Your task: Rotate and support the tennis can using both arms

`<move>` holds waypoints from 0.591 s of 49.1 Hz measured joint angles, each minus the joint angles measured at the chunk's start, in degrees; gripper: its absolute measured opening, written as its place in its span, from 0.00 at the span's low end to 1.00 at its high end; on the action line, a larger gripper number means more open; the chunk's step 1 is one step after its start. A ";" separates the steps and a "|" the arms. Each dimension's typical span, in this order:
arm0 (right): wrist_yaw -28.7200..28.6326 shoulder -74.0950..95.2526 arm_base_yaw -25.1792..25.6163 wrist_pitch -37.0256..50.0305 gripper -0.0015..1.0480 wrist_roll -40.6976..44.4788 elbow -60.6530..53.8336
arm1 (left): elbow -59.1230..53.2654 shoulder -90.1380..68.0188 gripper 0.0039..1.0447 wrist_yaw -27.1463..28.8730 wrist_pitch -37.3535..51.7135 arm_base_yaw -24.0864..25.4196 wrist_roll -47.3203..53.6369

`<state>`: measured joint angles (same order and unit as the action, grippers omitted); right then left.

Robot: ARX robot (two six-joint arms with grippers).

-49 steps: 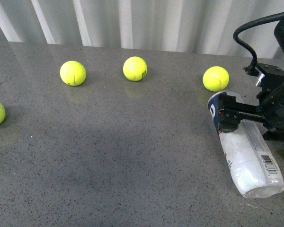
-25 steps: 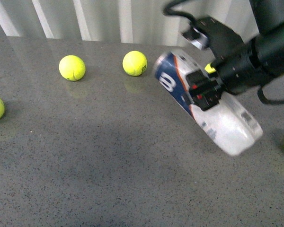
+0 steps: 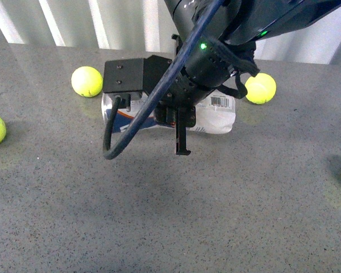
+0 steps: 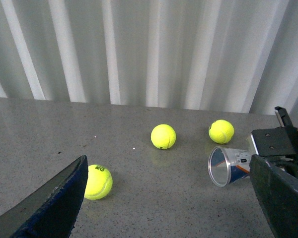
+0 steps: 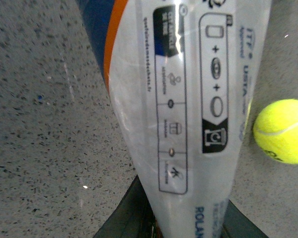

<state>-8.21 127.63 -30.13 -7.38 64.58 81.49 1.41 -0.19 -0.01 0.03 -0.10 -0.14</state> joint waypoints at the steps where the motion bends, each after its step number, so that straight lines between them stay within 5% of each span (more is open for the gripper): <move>1: 0.31 0.90 0.04 -0.37 0.14 0.28 0.79 | 0.00 0.00 0.94 0.00 0.00 0.00 0.00; 16: 4.11 6.64 0.09 -2.16 0.10 -3.26 6.16 | 0.00 0.00 0.94 0.00 0.00 0.00 0.00; 29: 2.16 6.71 -0.44 1.22 0.57 -10.64 2.36 | 0.00 0.00 0.94 0.00 0.00 0.00 0.00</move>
<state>-6.04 134.34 -30.57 -6.15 53.93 83.85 1.41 -0.19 -0.01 0.03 -0.10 -0.14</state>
